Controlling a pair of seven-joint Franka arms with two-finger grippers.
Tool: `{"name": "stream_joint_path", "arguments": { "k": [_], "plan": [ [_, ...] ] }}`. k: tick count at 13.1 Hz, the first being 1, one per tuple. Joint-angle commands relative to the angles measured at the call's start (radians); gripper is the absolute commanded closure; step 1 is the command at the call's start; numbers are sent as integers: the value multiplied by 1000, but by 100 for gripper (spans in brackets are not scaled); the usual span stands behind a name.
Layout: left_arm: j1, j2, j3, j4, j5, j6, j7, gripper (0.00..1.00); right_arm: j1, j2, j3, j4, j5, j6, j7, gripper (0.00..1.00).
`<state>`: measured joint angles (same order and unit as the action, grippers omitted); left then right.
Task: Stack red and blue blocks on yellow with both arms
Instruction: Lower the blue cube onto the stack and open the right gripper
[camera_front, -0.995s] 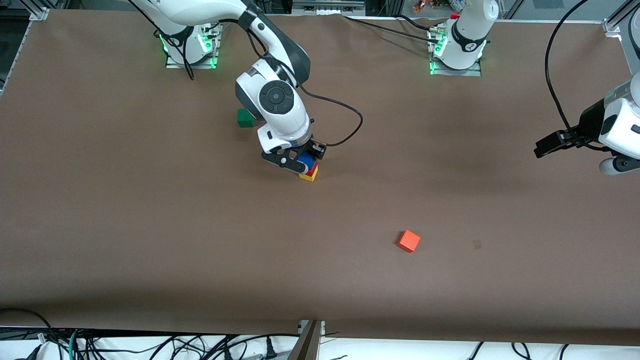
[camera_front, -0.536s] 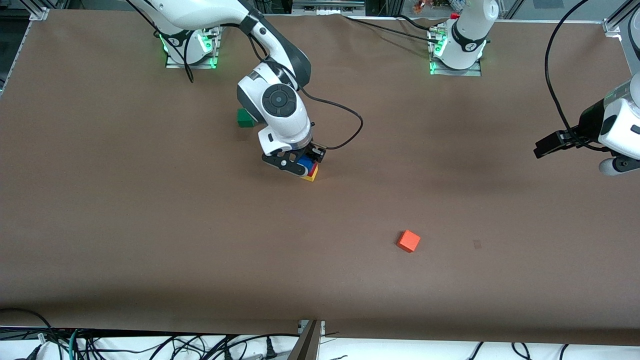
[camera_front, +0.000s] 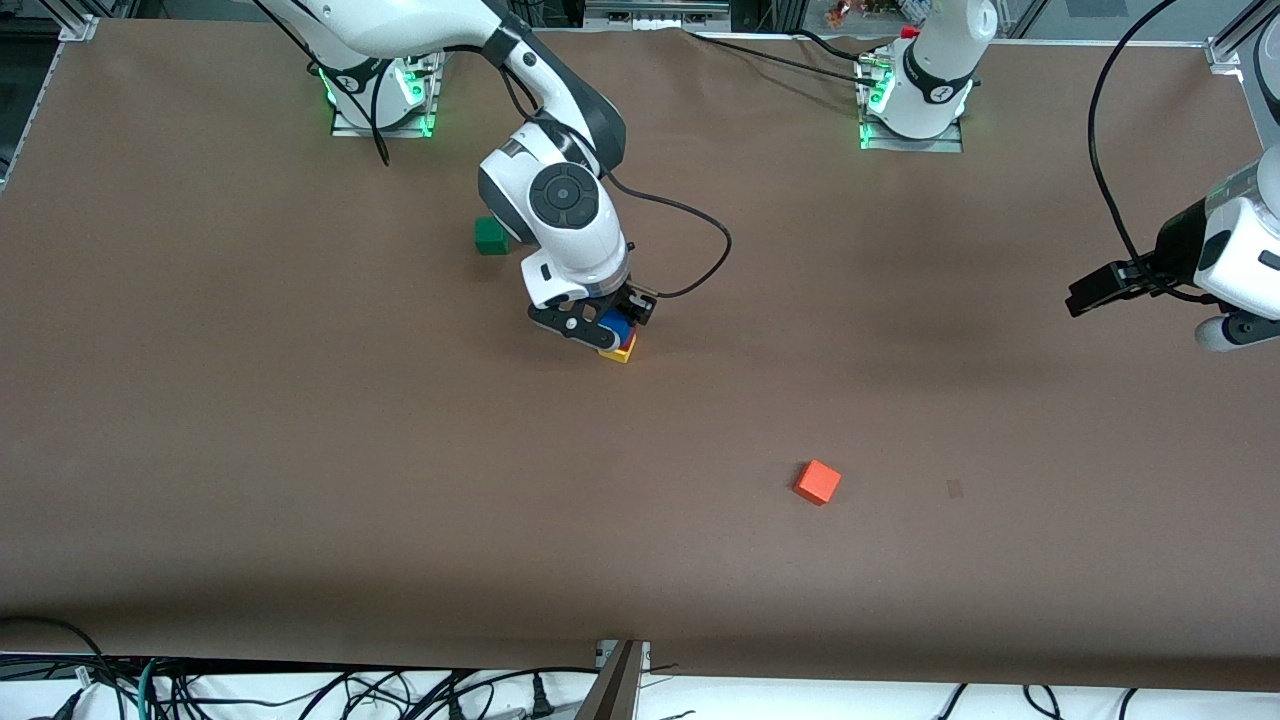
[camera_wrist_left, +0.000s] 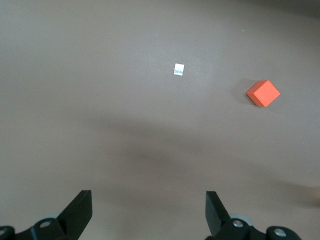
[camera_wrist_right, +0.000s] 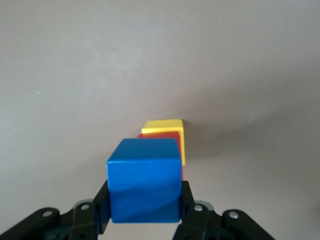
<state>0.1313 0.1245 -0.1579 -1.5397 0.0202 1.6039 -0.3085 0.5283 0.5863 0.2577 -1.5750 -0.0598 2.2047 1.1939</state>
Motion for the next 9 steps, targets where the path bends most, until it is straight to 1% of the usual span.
{"name": "stream_joint_path", "arguments": {
  "k": [1,2,7,9],
  "plan": [
    [7,6,-3,16,-17,-2,22,0,-10,9,-1,82,-5,-69,6,1],
    [5,6,-3,16,-17,-2,22,0,-20,-3,-1,95,-5,-104,0,0],
    [5,6,-3,16,-17,-2,22,0,-42,-28,-6,136,-8,-186,-20,0],
    [5,6,-5,16,-17,-2,22,0,-92,-72,-17,135,-2,-232,-120,0]
  ]
}}
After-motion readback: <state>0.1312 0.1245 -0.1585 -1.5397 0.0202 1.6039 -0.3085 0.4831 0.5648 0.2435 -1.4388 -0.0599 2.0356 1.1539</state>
